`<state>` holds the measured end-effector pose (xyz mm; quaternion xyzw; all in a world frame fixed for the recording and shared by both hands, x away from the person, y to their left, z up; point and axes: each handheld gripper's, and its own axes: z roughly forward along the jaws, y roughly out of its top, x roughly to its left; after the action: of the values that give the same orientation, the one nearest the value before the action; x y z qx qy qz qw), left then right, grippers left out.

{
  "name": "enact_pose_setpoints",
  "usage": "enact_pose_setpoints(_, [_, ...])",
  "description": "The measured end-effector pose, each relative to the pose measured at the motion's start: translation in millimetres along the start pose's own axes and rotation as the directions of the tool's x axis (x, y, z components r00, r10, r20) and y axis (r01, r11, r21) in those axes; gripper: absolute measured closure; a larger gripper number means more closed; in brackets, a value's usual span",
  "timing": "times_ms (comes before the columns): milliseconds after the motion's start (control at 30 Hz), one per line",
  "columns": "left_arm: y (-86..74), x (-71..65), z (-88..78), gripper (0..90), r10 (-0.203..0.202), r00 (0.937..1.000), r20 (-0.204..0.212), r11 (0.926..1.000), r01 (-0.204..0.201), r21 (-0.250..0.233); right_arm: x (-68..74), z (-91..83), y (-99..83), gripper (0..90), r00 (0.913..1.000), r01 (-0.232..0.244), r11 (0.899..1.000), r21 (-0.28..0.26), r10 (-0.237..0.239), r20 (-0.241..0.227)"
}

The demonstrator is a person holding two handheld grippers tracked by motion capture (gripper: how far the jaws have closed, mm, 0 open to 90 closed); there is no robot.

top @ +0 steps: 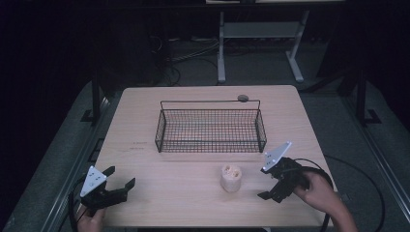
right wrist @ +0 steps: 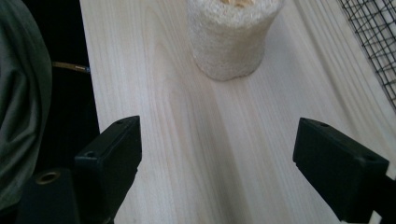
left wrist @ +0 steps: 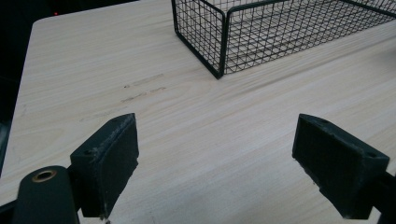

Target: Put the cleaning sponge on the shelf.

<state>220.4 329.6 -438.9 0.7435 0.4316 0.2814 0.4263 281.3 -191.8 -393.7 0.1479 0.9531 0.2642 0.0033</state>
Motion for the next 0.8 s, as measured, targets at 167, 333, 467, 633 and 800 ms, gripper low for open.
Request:
enact_pose_setpoints(167, [-0.6,0.6,0.6,13.7,-0.008,1.0,-0.003,1.0,0.008,-0.001,-0.6,1.6,9.4,15.0,1.0,0.007,1.0,0.017,-0.007,0.005])
enact_pose_setpoints(333, [-0.8,0.9,0.4,13.7,-0.009,1.0,-0.003,1.0,0.009,0.0,-0.2,2.2,15.7,15.0,0.9997,0.025,1.0,0.014,-0.025,0.002])
enact_pose_setpoints(467, [-1.1,1.4,0.5,13.7,-0.012,0.9999,-0.003,0.9999,0.012,0.003,-0.7,2.2,19.1,15.0,0.9997,0.026,1.0,0.007,-0.026,0.003])
enact_pose_setpoints(633, [-0.9,1.5,0.7,13.7,-0.014,0.9999,-0.003,0.9999,0.014,0.0,-2.1,3.5,23.5,15.0,0.9993,0.036,0.999,0.016,-0.036,-0.008])
enact_pose_setpoints(800, [-0.6,1.7,0.7,13.7,-0.013,0.9999,-0.003,0.9999,0.013,-0.003,-3.2,4.9,30.4,16.2,0.9986,0.053,0.998,0.022,-0.052,-0.009])
